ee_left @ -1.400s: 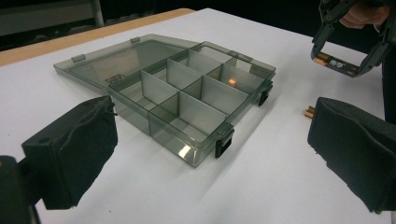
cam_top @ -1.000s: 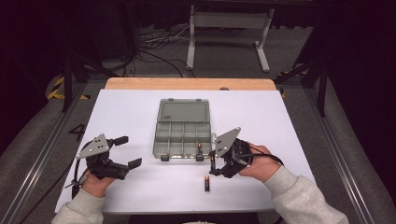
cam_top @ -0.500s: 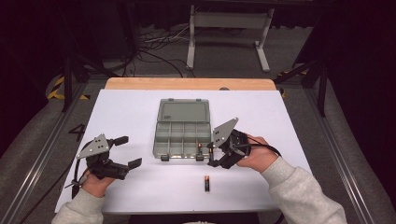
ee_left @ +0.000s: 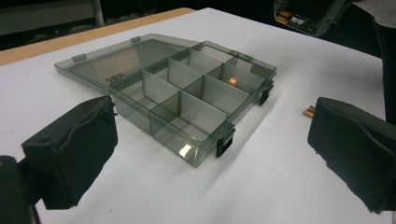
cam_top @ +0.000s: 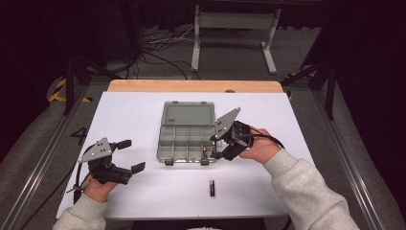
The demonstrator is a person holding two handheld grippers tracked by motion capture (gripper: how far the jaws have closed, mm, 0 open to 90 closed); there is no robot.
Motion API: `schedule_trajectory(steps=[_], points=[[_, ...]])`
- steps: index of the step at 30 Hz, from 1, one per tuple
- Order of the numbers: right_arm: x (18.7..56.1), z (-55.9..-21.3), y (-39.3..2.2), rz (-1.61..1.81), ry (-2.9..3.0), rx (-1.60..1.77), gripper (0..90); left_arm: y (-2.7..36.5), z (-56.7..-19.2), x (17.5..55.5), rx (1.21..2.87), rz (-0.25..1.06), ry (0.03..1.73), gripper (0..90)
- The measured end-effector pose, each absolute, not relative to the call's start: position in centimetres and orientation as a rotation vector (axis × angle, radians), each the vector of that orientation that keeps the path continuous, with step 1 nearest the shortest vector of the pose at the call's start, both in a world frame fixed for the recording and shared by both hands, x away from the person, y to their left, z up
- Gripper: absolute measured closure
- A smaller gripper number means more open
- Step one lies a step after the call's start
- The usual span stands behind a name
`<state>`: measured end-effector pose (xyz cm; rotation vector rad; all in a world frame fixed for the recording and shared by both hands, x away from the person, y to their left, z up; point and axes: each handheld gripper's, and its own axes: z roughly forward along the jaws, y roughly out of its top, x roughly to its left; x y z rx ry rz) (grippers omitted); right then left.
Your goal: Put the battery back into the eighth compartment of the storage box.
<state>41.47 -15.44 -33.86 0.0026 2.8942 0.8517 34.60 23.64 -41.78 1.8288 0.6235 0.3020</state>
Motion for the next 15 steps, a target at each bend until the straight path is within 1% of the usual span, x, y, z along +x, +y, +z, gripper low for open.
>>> schedule_trajectory(steps=[15], points=[[44.4, -33.8, -15.0, 0.850, 2.900, 0.034, 41.6, 23.7, -41.8, 34.7, 1.826, 0.305, 0.626, 2.2]])
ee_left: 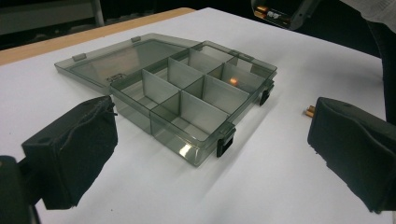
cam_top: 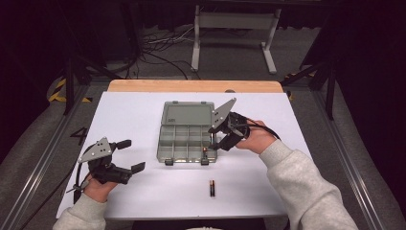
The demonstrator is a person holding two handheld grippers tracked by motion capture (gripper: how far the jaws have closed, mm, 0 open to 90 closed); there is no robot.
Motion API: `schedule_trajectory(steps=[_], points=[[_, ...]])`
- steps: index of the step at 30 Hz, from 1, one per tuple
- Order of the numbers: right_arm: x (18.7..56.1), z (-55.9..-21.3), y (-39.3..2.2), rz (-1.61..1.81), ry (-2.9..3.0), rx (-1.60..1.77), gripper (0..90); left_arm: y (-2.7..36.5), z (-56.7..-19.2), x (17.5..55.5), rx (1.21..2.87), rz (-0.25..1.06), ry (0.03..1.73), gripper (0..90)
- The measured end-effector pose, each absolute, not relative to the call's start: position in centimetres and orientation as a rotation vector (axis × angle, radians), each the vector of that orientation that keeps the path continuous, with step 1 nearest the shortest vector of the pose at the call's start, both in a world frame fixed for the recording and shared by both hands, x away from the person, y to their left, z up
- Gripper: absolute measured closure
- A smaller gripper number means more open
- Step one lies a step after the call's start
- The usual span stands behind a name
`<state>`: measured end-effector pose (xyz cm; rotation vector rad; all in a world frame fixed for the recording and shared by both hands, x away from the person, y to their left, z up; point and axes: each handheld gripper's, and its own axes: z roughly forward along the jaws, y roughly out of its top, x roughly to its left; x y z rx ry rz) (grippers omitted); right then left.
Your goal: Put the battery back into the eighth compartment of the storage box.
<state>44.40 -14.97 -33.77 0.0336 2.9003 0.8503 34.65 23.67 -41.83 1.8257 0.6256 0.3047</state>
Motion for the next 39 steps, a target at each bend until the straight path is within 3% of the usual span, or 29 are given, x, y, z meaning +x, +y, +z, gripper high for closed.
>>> schedule_trajectory(steps=[19, 39], points=[[47.0, -33.7, -14.6, 0.871, 2.898, 0.058, 41.6, 23.8, -41.9, 34.7, 1.833, 0.299, 0.627, 2.2], [47.6, -36.8, -13.3, 0.804, 2.975, 0.047, 41.6, 23.9, -41.8, 34.7, 1.831, 0.299, 0.627, 2.2]])
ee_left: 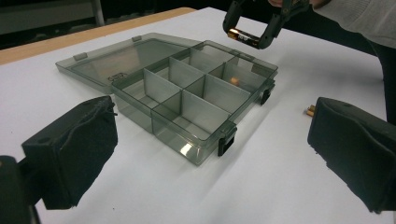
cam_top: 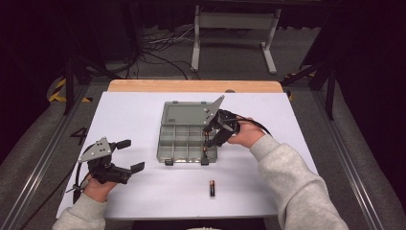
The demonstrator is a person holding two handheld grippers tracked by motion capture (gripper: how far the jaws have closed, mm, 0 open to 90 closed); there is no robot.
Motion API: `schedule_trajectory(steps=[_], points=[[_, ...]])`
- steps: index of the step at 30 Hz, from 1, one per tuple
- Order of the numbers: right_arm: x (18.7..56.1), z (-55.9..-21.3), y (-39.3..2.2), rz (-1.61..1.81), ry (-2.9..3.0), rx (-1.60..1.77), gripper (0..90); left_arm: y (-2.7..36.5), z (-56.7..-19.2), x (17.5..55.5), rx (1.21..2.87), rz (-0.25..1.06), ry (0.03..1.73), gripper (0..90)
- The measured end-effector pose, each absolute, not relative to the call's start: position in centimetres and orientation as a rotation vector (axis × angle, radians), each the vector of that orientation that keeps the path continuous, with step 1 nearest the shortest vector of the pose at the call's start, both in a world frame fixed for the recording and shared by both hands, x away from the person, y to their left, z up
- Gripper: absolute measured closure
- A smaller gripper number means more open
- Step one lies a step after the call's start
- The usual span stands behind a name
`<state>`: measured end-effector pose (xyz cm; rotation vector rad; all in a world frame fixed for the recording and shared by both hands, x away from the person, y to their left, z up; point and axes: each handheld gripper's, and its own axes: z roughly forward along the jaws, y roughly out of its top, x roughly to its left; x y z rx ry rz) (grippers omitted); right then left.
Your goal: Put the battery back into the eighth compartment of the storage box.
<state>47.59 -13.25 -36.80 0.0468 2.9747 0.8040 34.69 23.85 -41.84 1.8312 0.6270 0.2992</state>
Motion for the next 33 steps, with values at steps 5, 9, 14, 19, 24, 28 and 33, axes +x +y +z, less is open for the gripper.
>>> schedule_trajectory(steps=[5, 9, 14, 19, 24, 28, 33], points=[[47.4, -37.5, -13.3, 0.788, 2.995, 0.050, 41.5, 23.8, -41.9, 34.7, 1.827, 0.301, 0.628, 2.2], [47.0, -38.2, -13.2, 0.751, 3.015, 0.038, 41.5, 23.7, -41.9, 34.7, 1.827, 0.302, 0.626, 2.2], [46.9, -38.5, -13.2, 0.735, 3.024, 0.032, 41.6, 23.8, -41.9, 34.7, 1.827, 0.300, 0.626, 2.2], [46.7, -38.8, -13.2, 0.718, 3.035, 0.025, 41.5, 23.8, -41.8, 34.7, 1.828, 0.299, 0.626, 2.2], [46.7, -39.0, -13.2, 0.709, 3.043, 0.021, 41.5, 23.8, -41.9, 34.7, 1.827, 0.301, 0.626, 2.2], [46.6, -39.1, -13.2, 0.699, 3.050, 0.032, 41.5, 23.8, -41.9, 34.7, 1.827, 0.301, 0.626, 2.2], [46.5, -39.2, -13.1, 0.700, 3.054, 0.014, 41.5, 23.8, -41.9, 34.7, 1.828, 0.300, 0.626, 2.2]])
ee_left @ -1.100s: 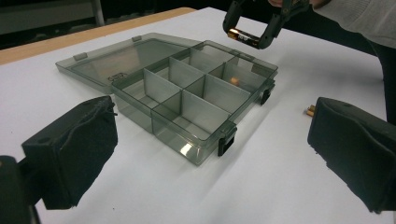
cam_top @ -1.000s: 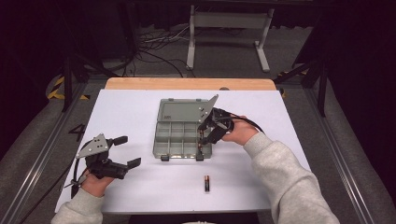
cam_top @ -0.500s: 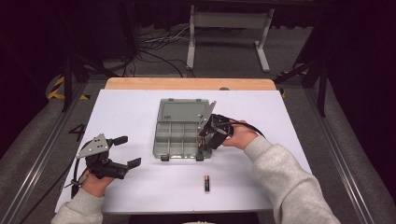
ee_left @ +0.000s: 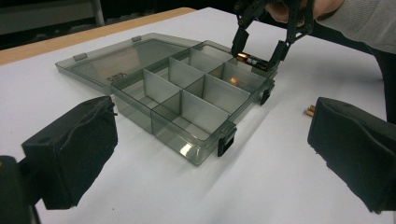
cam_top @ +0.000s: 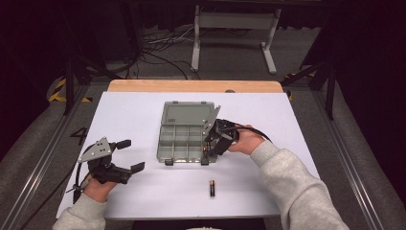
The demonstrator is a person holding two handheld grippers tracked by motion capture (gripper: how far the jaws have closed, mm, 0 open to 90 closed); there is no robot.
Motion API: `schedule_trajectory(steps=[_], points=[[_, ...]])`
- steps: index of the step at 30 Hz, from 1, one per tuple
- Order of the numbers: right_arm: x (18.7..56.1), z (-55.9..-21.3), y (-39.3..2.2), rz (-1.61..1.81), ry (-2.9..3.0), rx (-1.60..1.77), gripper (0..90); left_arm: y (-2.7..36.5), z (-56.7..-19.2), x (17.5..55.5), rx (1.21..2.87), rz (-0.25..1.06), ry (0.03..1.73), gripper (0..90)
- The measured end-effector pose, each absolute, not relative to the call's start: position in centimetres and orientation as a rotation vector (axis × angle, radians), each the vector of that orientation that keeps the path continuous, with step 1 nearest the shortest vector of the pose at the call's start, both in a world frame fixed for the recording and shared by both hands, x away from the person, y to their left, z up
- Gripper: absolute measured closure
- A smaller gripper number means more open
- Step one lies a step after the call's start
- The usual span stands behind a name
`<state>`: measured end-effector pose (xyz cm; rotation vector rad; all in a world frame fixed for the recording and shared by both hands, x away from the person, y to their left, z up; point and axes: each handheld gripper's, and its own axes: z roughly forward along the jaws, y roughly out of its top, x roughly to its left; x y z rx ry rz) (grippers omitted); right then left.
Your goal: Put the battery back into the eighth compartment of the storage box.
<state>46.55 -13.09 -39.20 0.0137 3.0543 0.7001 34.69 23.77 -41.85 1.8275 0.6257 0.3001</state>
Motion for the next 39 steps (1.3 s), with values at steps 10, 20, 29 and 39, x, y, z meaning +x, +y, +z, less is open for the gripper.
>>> schedule_trajectory(steps=[10, 20, 29, 39], points=[[46.6, -39.4, -13.0, 0.684, 3.067, 0.019, 41.5, 23.8, -41.8, 34.7, 1.828, 0.298, 0.624, 2.2], [46.5, -39.5, -12.9, 0.681, 3.058, 0.009, 41.2, 23.8, -41.8, 34.7, 1.825, 0.299, 0.624, 2.2], [46.5, -39.4, -13.0, 0.704, 3.041, 0.008, 33.5, 23.8, -41.8, 34.7, 1.830, 0.293, 0.622, 2.2], [46.2, -38.6, -13.3, 0.746, 2.998, 0.050, 17.4, 23.8, -41.8, 34.7, 1.826, 0.295, 0.623, 2.2]])
